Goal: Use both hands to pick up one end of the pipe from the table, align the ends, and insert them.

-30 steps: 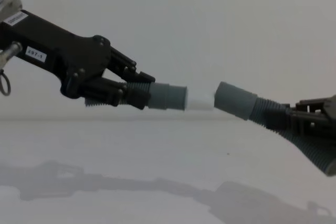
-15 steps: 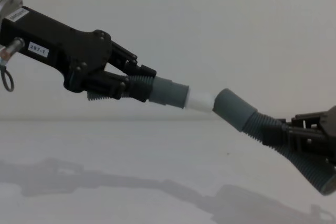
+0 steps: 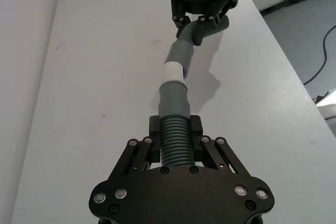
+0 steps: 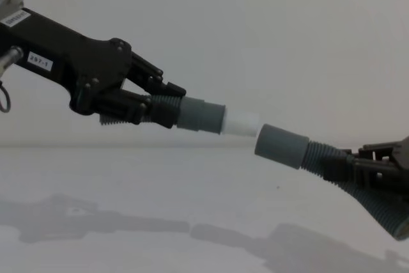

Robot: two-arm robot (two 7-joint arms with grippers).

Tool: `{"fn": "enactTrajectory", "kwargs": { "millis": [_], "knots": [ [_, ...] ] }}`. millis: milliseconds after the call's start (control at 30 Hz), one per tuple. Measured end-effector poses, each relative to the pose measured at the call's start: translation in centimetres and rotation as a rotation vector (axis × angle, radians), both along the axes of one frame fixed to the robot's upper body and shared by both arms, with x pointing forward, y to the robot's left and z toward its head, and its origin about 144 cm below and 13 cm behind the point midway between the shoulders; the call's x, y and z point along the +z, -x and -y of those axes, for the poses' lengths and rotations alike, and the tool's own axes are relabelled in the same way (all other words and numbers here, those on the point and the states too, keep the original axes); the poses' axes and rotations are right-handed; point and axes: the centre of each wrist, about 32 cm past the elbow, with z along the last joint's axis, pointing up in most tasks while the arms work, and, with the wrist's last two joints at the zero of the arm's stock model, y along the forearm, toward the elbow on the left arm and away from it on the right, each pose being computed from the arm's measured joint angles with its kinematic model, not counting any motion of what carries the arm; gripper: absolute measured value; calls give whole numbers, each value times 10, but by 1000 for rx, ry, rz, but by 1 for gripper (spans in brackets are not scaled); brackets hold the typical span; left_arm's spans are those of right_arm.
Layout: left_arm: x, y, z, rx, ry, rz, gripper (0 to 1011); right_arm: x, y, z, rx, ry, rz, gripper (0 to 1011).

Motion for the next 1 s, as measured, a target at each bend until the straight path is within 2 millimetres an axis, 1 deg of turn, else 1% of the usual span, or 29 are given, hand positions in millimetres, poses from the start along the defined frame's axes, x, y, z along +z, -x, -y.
{"fn": "enactTrajectory", "kwargs": {
  "millis": [533, 1000],
  "knots": [
    [1, 0, -1, -17, -22, -7, 318, -3, -2, 10, -22, -43, -26, 173],
    [1, -1, -1, -16, -29, -7, 318, -4, -3, 20, 54, -75, -41, 173]
  ]
}}
